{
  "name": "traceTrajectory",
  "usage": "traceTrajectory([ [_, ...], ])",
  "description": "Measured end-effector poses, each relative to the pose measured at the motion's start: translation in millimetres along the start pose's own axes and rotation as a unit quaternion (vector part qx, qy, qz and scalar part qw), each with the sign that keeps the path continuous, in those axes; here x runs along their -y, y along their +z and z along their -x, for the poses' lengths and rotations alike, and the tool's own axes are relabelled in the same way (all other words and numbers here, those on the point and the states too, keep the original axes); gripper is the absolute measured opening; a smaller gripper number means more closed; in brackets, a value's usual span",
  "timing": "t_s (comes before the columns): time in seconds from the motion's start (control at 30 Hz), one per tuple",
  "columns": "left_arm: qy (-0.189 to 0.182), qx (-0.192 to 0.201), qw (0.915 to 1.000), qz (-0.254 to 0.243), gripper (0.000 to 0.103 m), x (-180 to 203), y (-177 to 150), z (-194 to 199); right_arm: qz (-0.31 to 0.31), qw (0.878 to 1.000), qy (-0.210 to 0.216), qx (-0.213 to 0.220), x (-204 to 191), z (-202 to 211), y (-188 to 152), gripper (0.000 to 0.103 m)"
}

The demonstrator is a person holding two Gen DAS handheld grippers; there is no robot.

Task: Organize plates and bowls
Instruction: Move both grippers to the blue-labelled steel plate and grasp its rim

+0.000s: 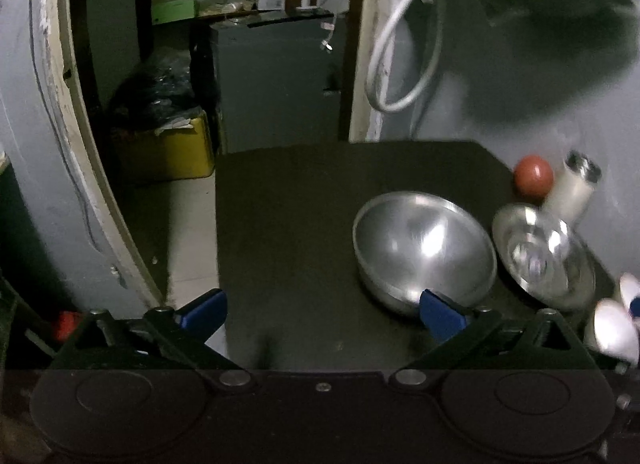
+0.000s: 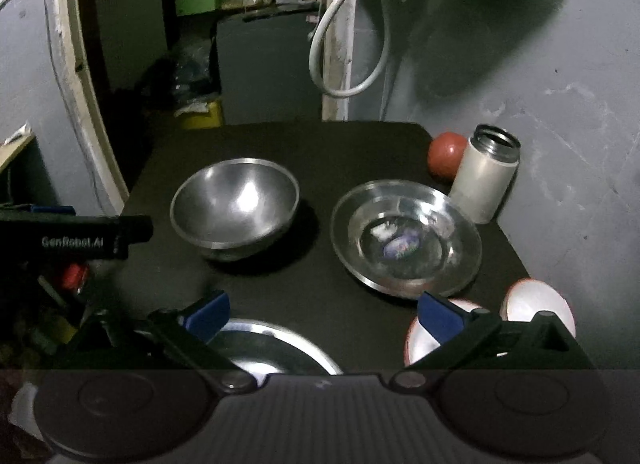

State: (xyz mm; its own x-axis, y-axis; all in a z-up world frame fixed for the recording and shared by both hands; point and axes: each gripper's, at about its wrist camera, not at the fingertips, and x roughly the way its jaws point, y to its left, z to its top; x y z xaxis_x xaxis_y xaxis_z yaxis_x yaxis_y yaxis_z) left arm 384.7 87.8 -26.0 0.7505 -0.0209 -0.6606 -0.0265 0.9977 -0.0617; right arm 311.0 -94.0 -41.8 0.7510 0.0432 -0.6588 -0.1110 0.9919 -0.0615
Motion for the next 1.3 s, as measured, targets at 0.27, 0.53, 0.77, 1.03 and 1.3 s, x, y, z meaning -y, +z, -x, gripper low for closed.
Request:
traceTrajectory([
  [0.27, -0.014, -0.007, 0.9994, 0.031, 0.102, 0.0, 24.5, -39.0, -0.002, 1.000, 0.001, 0.015, -2.3, -33.6, 25.2, 0.102],
  [0.53, -0.022, 0.013, 0.9996, 0.015, 0.102, 9.1, 26.5, -35.1, -0.022, 0.999, -0.033, 0.013, 26.4, -42.4, 25.3, 0.102],
  [0.77, -0.085, 0.003, 0.9962, 0.017, 0.102, 38.7, 15.0, -9.9, -0.034, 0.998, -0.050, 0.005, 74.6, -50.8, 21.8, 0.102],
  [1.03, -0.157, -0.033, 0.9864, 0.038, 0.102, 84.4, -1.1, -9.3, -0.020, 0.999, -0.034, 0.001, 112.2, -64.1, 21.0, 0.099],
  [1.3, -0.134, -0.055, 0.9851, 0.093, 0.092, 108.9, -3.8, -36.2, -0.016, 1.000, -0.011, -0.008, 135.0, -77.0, 22.4, 0.091],
])
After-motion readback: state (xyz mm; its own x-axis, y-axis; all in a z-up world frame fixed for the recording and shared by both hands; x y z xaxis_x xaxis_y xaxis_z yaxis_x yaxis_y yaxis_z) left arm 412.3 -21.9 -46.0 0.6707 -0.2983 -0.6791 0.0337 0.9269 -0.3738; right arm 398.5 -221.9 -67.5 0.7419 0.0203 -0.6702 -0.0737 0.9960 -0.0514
